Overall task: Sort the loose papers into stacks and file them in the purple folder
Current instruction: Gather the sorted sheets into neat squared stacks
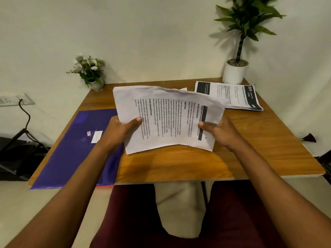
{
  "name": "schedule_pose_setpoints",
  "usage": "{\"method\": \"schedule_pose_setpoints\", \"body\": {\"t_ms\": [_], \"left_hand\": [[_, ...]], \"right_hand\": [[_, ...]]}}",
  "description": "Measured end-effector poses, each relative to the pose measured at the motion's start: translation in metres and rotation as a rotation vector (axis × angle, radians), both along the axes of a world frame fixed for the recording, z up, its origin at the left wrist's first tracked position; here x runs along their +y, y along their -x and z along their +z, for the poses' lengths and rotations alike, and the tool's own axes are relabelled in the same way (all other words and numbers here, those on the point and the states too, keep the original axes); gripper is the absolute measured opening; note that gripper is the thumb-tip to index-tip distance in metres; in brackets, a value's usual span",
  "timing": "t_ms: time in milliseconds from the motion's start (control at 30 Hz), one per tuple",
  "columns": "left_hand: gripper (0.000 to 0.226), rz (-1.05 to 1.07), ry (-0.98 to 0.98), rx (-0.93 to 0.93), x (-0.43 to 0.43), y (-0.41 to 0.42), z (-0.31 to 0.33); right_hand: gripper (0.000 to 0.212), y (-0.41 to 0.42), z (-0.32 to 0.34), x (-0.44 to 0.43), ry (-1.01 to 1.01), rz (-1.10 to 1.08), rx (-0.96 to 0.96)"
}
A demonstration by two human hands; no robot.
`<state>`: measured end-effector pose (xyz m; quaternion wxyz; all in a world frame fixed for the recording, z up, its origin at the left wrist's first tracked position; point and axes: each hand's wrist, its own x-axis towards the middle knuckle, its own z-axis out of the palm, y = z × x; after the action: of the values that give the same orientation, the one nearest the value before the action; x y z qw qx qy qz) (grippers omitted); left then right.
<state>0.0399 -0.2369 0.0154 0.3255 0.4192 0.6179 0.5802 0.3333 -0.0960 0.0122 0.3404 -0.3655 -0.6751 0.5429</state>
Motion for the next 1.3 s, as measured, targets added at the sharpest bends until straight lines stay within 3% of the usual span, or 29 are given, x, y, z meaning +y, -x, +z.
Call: {"method": "schedule_pose_setpoints", "body": {"t_ms": [333,767,833,933,1100,1200,1300], "left_hand": [[0.035,-0.049,-0.071,-0.002,-0.02,-0.02,-0.025],[0.024,0.065,-0.049,0.008,-0.018,-0.022,-0.035],[0.025,0.112,-0.064,-0.042,-0.016,-0.026,-0.035],[0.027,0.132,-0.102,-0.216,-0.012,-0.035,-0.038],[0.037,0.125,-0.116,-0.444,-0.002,-0.054,-0.041],[0.049,0.136,-0.129,-0.488,0.001,-0.069,-0.041],[0.041,0.128,-0.116,-0.505,0.003,-0.088,-0.042]], "right_hand": [[0.029,-0.003,-0.015,-0.008,0.001,-0.007,-0.055],[0.023,-0.001,-0.033,-0.007,0.071,-0.067,-0.071],[0.026,0.002,-0.032,-0.008,0.109,-0.128,0.008],[0.043,0.009,-0.034,-0.01,0.299,-0.224,0.319],[0.044,0.024,-0.039,-0.019,0.565,-0.235,0.708],[0.047,0.035,-0.043,-0.027,0.603,-0.192,0.791],[0.046,0.048,-0.043,-0.036,0.574,-0.156,0.782]]}}
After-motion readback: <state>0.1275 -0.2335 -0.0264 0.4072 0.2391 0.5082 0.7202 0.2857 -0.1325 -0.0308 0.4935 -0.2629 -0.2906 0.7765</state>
